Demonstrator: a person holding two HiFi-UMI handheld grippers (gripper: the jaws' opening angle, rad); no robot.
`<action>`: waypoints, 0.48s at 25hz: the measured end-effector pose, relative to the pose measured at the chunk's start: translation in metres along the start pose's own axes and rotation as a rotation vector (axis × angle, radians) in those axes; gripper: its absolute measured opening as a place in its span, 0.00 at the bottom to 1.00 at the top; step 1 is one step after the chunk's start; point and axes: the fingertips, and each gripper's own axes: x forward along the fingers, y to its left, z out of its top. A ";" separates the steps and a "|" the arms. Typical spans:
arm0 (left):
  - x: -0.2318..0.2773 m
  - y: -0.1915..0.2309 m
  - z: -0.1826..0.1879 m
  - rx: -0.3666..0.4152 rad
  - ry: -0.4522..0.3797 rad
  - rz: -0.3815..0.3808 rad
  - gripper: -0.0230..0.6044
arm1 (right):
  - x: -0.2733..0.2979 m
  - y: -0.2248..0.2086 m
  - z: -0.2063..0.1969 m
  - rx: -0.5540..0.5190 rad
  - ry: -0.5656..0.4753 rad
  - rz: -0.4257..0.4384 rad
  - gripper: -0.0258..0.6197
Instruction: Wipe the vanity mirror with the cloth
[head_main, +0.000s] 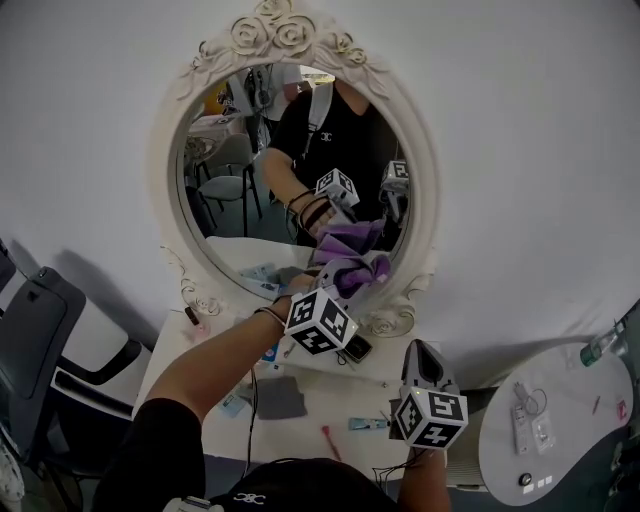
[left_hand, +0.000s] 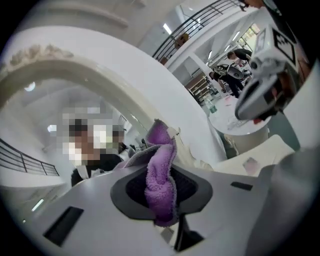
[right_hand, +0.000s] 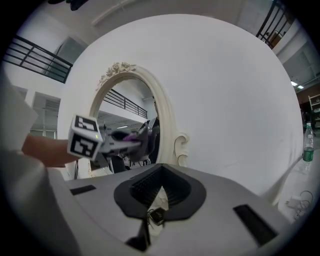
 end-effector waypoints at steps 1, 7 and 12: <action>-0.012 0.019 0.024 0.027 -0.046 0.050 0.15 | 0.001 0.004 0.000 -0.002 -0.001 0.009 0.04; -0.070 0.142 0.133 0.193 -0.170 0.352 0.15 | 0.007 0.021 0.000 -0.012 -0.005 0.046 0.04; -0.063 0.195 0.169 0.312 -0.099 0.457 0.15 | 0.010 0.013 0.000 0.002 -0.006 0.033 0.04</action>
